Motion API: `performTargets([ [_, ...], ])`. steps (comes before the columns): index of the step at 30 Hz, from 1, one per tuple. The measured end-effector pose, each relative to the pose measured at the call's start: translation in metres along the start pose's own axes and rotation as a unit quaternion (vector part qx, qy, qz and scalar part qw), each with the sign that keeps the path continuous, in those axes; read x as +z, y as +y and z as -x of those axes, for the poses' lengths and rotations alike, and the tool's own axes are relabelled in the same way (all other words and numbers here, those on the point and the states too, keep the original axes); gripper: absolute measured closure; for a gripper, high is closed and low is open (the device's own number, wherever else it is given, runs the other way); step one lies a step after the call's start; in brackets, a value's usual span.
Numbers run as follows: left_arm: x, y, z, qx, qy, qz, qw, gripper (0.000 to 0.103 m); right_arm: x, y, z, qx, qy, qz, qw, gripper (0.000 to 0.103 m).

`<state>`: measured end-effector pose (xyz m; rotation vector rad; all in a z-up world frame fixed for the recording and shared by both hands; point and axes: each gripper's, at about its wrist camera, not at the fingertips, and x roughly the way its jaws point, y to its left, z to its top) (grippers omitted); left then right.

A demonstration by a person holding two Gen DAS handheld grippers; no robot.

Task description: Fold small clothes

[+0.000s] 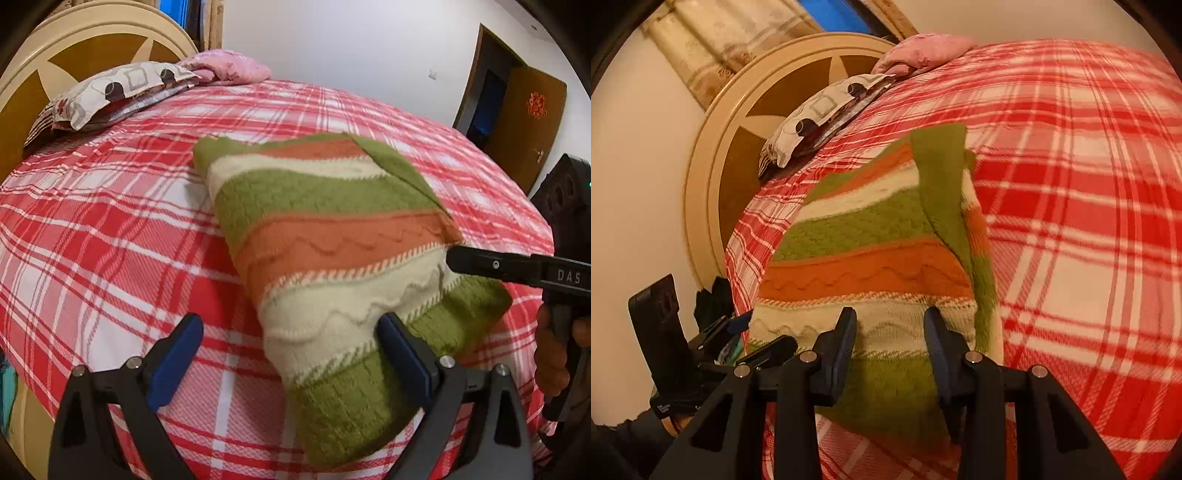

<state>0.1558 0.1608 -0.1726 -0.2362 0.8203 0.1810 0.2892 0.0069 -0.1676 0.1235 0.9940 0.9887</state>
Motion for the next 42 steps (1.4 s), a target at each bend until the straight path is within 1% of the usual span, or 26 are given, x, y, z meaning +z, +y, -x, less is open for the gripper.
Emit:
performTargets([
  [4,-0.002,-0.002,0.0,0.0,0.003,-0.004,1.0,0.003,-0.008,0.003,0.005,-0.025,-0.004,0.02,0.999,0.063],
  [9,-0.003,-0.001,0.005,-0.006,0.012,0.005,0.9999,0.003,-0.013,-0.002,0.021,-0.028,-0.01,0.004,1.0,0.063],
  [14,-0.007,-0.006,0.026,-0.003,-0.004,-0.016,0.9999,0.003,-0.018,0.003,0.037,-0.066,-0.024,-0.002,0.997,0.062],
  [17,-0.007,-0.008,0.041,-0.009,-0.015,-0.023,0.9996,0.003,-0.024,0.004,0.048,-0.077,-0.03,-0.01,0.997,0.061],
  [20,-0.006,-0.01,0.059,-0.011,-0.033,-0.03,0.9989,0.003,-0.029,0.007,0.059,-0.086,-0.036,-0.014,0.996,0.061],
  [22,-0.005,-0.009,0.07,-0.011,-0.047,-0.032,0.9983,0.003,-0.032,0.017,0.07,-0.093,-0.047,-0.01,0.994,0.061],
  [23,-0.003,-0.01,0.08,-0.008,-0.06,-0.033,0.9976,0.003,-0.032,0.023,0.076,-0.098,-0.055,-0.004,0.994,0.061],
  [26,0.002,-0.009,0.102,-0.013,-0.09,-0.035,0.9953,0.003,-0.034,0.055,0.101,-0.111,-0.088,0.039,0.989,0.06],
  [28,0.006,-0.008,0.111,-0.008,-0.101,-0.035,0.9942,0.003,-0.034,0.075,0.112,-0.125,-0.102,0.063,0.985,0.059],
  [30,0.009,-0.007,0.122,-0.008,-0.113,-0.033,0.993,0.003,-0.036,0.092,0.122,-0.144,-0.117,0.083,0.979,0.053],
  [34,0.013,-0.007,0.141,-0.014,-0.134,-0.026,0.9905,0.003,-0.041,0.123,0.139,-0.172,-0.148,0.122,0.966,0.051],
  [38,0.015,-0.008,0.152,-0.016,-0.151,-0.025,0.988,0.003,-0.045,0.143,0.152,-0.197,-0.174,0.152,0.953,0.051],
  [39,0.015,-0.008,0.154,-0.017,-0.154,-0.024,0.9876,0.001,-0.046,0.146,0.153,-0.204,-0.177,0.157,0.95,0.051],
  [42,0.015,-0.01,0.158,-0.014,-0.161,-0.026,0.9865,0.0,-0.049,0.15,0.159,-0.216,-0.183,0.163,0.945,0.051],
])
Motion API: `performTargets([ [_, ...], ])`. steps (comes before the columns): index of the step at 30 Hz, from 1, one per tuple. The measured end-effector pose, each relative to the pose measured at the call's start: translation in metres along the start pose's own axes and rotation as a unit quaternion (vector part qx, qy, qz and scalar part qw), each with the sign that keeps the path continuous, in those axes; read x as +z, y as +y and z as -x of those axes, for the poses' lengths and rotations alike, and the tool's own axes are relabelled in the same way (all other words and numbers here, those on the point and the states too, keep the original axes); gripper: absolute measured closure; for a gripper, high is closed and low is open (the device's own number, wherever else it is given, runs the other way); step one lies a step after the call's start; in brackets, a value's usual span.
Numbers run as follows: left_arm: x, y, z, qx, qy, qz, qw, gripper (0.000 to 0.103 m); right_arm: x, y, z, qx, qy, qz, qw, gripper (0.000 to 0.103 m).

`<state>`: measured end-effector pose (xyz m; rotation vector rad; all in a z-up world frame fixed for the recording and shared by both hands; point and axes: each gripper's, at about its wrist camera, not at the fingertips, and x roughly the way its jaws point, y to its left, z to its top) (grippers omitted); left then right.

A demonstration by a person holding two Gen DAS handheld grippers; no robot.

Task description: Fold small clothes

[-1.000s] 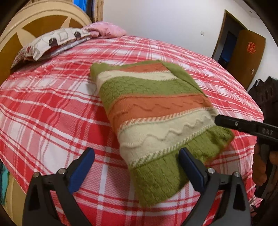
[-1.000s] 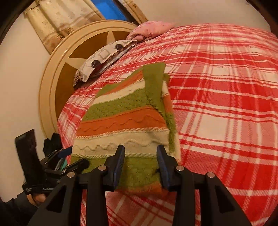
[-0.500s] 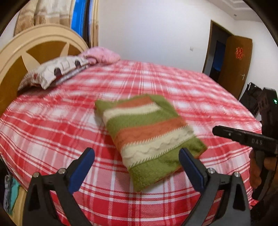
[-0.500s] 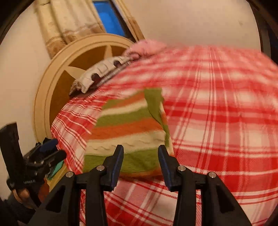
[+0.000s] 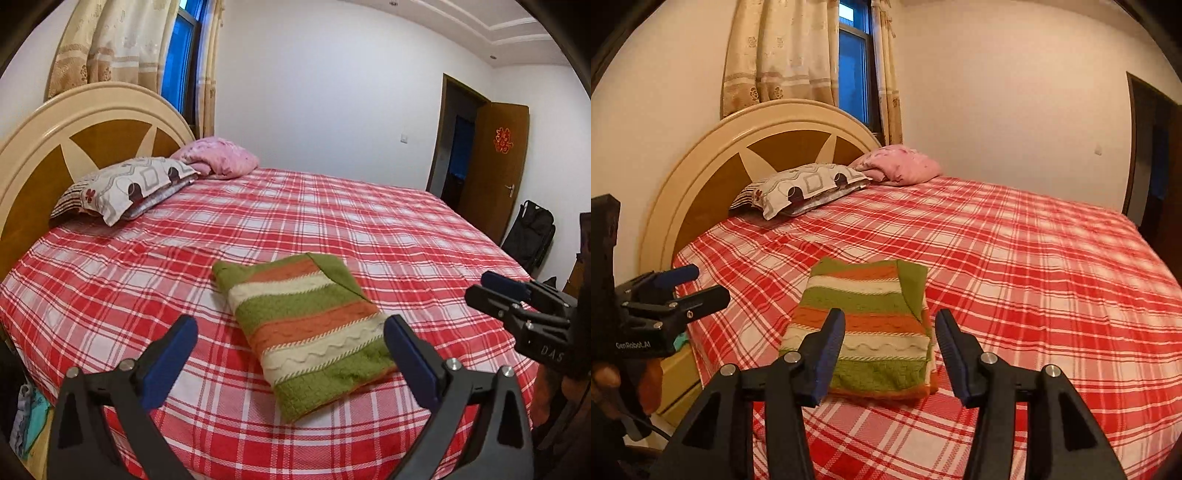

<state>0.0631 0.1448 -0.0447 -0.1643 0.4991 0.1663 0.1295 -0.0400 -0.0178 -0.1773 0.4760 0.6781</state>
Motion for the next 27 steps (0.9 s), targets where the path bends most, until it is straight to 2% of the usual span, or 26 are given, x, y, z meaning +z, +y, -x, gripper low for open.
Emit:
performTargets([
  [27,0.0,-0.006,0.005,-0.001,-0.005,-0.004,1.0,0.0,0.0,0.002,0.017,0.001,-0.016,0.001,1.0,0.051],
])
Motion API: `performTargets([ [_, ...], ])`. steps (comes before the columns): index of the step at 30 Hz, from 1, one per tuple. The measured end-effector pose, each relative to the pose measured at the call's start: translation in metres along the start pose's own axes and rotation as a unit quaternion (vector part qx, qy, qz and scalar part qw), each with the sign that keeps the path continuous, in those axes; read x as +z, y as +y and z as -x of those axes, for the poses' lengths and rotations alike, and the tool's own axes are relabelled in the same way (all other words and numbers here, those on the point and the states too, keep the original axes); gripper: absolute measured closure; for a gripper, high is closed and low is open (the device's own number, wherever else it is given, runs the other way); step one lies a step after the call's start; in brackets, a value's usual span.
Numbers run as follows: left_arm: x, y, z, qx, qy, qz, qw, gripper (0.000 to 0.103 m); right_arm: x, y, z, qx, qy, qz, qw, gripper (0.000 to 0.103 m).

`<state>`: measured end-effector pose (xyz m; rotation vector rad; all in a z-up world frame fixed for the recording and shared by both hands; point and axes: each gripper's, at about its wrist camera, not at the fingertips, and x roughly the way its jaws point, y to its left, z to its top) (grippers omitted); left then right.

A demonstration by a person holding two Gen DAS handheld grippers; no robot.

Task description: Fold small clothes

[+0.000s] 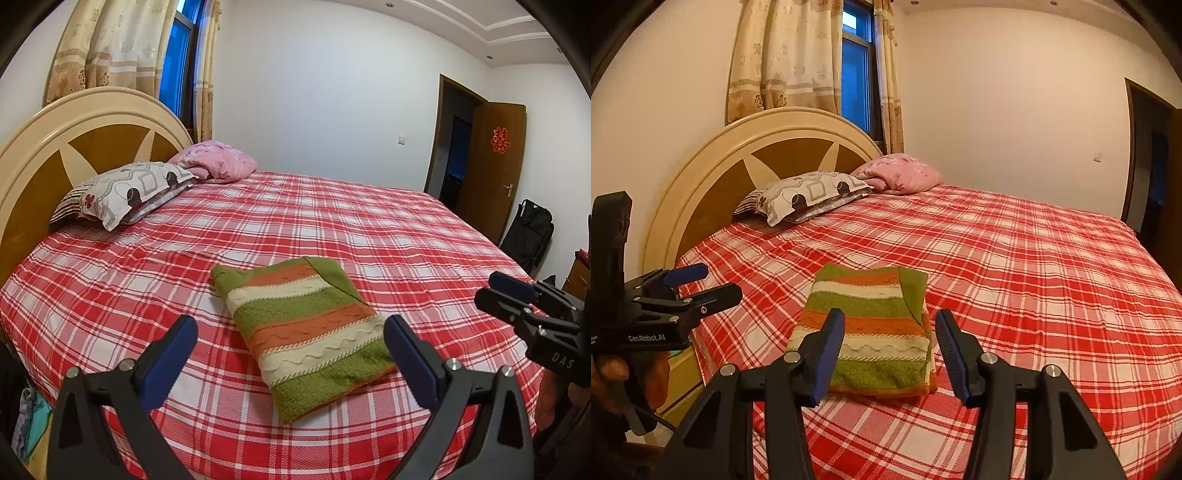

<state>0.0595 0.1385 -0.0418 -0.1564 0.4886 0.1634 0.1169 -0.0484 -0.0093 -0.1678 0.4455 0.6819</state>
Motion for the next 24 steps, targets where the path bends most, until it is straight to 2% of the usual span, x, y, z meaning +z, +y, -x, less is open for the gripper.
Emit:
performTargets([
  [18,0.0031,0.0044,0.0008,0.007,0.005,0.0,1.0,0.0,0.0026,0.0021,0.0063,-0.002,-0.01,0.001,1.0,0.051],
  [24,0.0081,0.003,0.0074,0.009,-0.009,-0.006,0.9999,0.0,0.0046,0.0023,0.0091,-0.004,-0.019,-0.002,1.0,0.05],
])
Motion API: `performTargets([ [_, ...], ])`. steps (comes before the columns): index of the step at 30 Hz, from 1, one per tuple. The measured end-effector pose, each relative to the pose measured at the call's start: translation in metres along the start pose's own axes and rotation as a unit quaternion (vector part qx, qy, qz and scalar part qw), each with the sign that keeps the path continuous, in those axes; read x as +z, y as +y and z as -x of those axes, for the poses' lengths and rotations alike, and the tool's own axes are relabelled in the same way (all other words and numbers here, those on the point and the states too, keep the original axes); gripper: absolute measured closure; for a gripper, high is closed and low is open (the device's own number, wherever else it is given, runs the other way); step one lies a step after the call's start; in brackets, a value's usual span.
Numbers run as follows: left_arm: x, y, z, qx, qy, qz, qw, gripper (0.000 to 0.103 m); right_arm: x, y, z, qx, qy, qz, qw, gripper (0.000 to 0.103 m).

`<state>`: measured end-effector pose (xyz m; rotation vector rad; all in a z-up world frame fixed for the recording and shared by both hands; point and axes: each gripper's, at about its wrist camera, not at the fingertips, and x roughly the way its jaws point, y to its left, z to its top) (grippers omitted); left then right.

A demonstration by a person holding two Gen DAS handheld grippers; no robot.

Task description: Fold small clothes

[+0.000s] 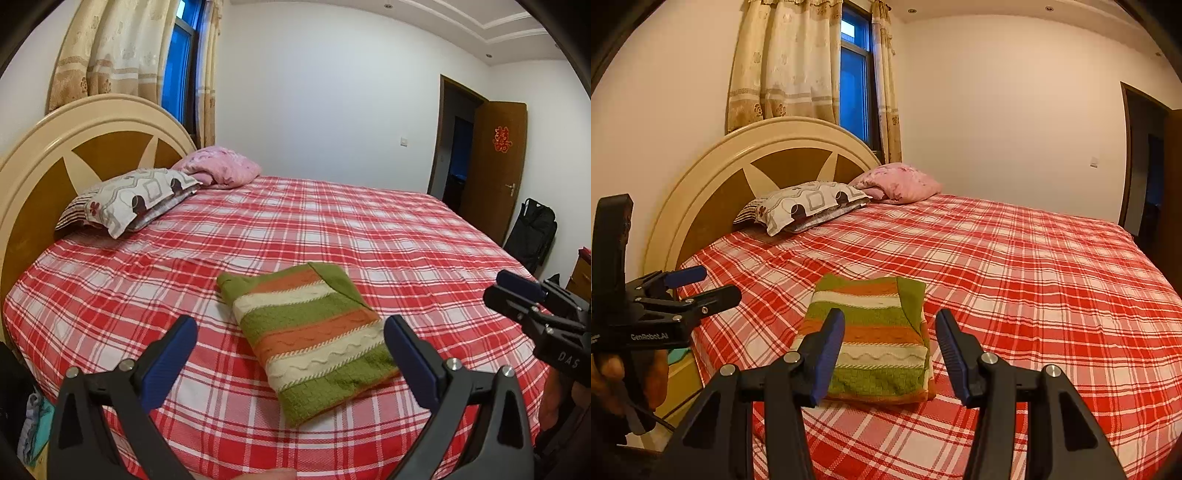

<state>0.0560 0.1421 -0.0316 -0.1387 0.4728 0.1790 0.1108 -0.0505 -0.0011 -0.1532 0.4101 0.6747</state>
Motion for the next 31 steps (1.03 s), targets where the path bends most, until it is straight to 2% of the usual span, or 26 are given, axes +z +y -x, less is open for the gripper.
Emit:
performTargets([
  [9,0.0027,-0.0027,0.002,0.004,-0.003,-0.005,1.0,0.0,-0.0006,0.0022,0.0037,-0.001,-0.009,0.006,1.0,0.05],
  [31,0.0026,-0.0027,0.0021,0.014,-0.011,-0.013,0.9997,0.0,-0.0071,0.0081,-0.0005,0.004,0.001,0.009,1.0,0.05],
])
